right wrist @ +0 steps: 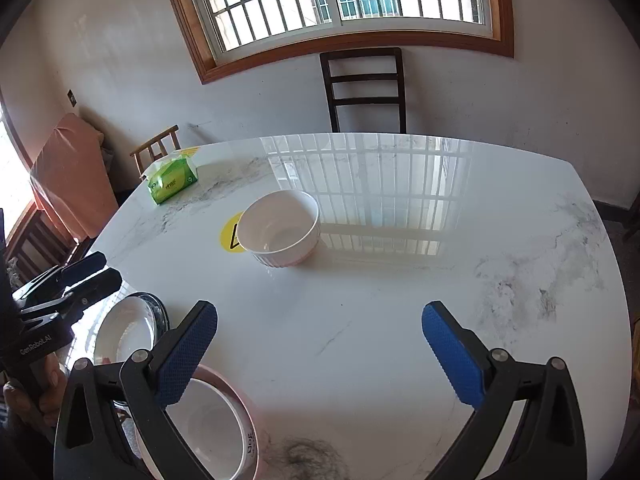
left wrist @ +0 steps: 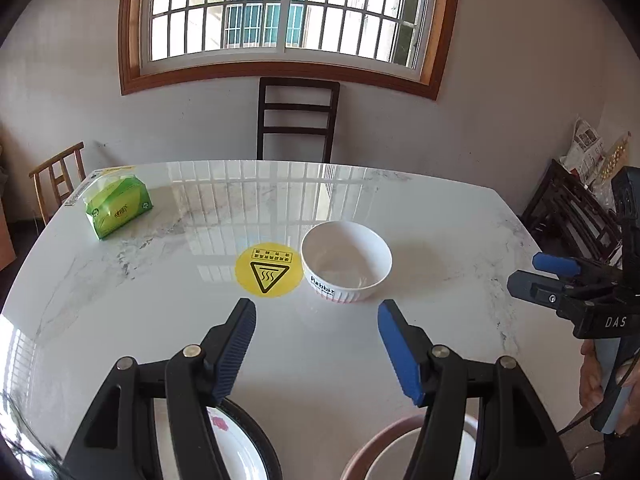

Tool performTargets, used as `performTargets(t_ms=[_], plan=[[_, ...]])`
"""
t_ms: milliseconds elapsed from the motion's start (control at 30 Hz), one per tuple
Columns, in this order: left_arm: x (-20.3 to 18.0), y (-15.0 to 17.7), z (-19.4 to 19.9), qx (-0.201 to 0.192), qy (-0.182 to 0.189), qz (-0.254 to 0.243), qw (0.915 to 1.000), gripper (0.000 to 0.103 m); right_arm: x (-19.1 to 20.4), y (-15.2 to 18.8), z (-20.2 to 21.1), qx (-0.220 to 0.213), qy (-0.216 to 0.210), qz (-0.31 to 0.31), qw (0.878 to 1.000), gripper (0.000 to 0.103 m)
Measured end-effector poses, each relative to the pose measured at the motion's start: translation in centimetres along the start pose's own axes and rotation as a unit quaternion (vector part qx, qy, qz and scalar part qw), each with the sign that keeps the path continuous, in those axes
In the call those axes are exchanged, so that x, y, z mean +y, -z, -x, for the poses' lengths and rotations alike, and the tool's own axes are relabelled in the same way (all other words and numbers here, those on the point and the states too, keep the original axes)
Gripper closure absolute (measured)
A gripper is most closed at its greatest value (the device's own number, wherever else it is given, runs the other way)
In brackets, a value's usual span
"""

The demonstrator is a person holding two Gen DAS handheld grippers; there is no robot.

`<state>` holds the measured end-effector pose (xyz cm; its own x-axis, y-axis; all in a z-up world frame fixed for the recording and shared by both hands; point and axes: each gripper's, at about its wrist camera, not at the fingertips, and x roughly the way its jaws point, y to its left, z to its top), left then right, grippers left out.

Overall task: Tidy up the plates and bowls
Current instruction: 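Move both tools to the small white Rabbit bowl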

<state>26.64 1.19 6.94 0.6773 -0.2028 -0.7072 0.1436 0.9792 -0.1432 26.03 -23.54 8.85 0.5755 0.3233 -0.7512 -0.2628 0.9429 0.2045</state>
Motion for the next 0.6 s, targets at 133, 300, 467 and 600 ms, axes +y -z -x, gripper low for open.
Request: performTargets(t_ms=[133, 300, 467, 600], plan=[[1.2, -2.1, -4.2, 0.029, 0.009, 0.008, 0.9995, 0.038, -0.4, -2.8, -2.7, 0.026, -0.014, -0.007, 1.000, 0.008], [2.3, -3.2, -8.5, 0.063, 0.015, 0.014, 0.9978, 0.038, -1.2, -5.0, -7.3, 0.072, -0.042, -0.039, 0.996, 0.019], [2.9, -3.9, -12.3, 0.105, 0.044, 0.033, 0.9929, 0.038, -1.3, -5.8, -11.4, 0.109, -0.048, -0.045, 0.992, 0.038], [2.8, -4.5, -14.5, 0.121, 0.030, 0.028, 0.9918, 0.038, -1.8, -5.9, -15.0, 0.146, -0.072, -0.073, 0.984, 0.065]])
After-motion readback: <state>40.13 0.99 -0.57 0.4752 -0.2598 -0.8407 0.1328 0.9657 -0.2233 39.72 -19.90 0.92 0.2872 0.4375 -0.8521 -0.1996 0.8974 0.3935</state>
